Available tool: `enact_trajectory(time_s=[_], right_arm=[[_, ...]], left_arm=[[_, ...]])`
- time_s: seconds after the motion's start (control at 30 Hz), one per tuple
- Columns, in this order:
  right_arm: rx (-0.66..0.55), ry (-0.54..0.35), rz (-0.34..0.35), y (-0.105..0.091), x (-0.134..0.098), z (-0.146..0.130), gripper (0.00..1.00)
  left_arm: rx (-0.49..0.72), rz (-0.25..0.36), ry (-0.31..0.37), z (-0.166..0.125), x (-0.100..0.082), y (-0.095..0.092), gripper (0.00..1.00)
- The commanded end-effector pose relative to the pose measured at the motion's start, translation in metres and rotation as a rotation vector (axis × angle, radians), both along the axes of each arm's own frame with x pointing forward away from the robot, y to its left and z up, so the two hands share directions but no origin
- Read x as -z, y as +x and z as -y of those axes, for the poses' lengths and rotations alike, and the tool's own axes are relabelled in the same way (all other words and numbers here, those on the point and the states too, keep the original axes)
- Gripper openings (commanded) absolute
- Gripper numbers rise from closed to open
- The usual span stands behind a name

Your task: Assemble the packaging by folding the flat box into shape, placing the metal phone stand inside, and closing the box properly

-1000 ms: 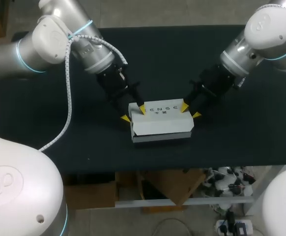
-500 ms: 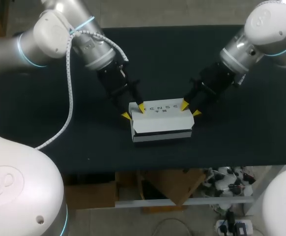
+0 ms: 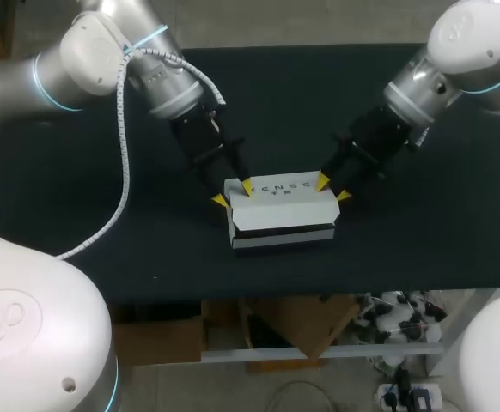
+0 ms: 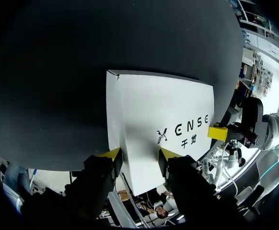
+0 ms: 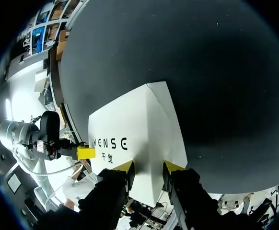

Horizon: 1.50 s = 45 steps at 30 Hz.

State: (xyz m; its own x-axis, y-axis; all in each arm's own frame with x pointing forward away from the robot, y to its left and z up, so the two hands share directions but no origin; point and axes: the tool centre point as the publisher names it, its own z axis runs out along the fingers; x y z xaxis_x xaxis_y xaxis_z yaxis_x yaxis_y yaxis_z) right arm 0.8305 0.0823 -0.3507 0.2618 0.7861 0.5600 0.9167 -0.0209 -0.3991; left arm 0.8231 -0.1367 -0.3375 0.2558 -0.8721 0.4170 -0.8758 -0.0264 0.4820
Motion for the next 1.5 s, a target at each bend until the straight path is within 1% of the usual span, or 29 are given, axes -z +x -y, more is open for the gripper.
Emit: enact_trajectory(time_s=[0.03, 0.23, 1.5], right_arm=[[-0.003, 0.003, -0.010, 0.004, -0.001, -0.003, 0.40], [-0.002, 0.003, -0.022, 0.005, -0.001, -0.003, 0.40], [0.022, 0.013, -0.086, 0.008, -0.014, -0.003, 0.40]], left_arm=[[0.007, -0.021, 0.010, 0.004, -0.001, 0.005, 0.49], [0.005, -0.032, 0.018, 0.004, -0.003, 0.005, 0.49], [0.021, -0.113, 0.018, 0.007, -0.011, 0.015, 0.47]])
